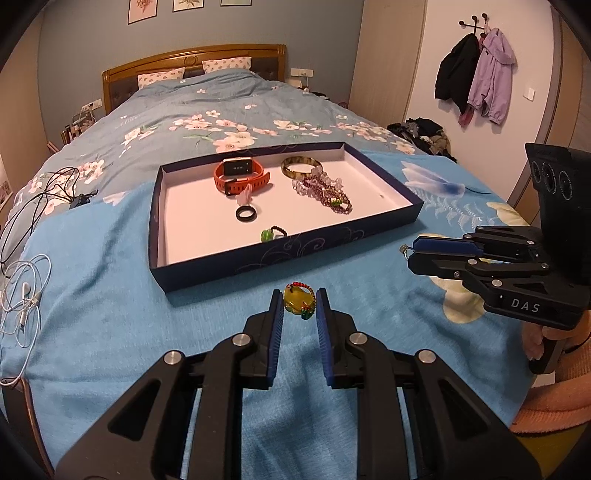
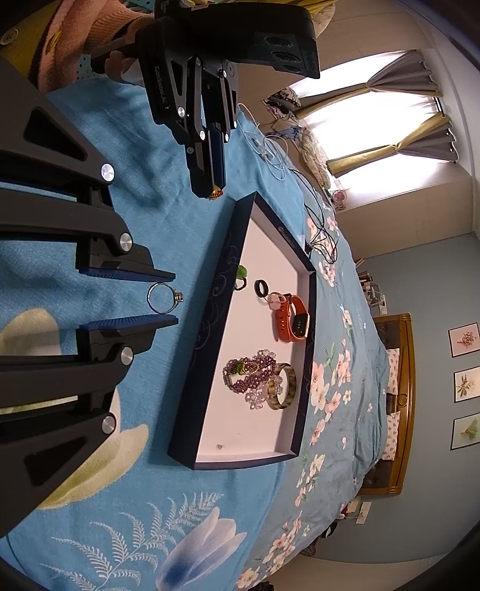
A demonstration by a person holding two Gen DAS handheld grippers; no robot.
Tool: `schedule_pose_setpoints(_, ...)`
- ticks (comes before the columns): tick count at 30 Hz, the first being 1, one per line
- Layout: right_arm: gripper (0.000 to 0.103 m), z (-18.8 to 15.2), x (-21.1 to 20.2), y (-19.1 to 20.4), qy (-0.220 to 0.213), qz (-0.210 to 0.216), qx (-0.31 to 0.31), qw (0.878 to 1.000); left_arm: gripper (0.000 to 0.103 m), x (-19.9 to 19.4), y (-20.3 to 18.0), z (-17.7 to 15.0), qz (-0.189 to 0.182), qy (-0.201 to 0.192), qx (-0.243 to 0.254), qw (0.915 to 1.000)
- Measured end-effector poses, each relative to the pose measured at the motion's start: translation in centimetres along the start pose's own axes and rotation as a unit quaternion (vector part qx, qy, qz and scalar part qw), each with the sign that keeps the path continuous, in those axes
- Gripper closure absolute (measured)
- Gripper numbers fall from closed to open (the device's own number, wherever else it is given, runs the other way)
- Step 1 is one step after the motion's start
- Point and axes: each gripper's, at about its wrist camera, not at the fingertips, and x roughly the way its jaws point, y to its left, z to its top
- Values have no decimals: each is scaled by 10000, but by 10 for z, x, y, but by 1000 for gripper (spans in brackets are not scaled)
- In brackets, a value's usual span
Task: Organize jewelry
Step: 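Lift the yellow charm with the left tool while the right tool lifts the silver ring, then carry the yellow charm with the left tool while the right tool carries the silver ring into the box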
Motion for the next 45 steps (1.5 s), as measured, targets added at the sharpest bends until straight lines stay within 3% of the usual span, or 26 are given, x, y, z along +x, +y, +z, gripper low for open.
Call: schedule_pose_setpoints(45, 87, 25, -6, -13, -363, 3, 131, 9993, 85, -4, 6, 34, 67, -397, -129, 9991)
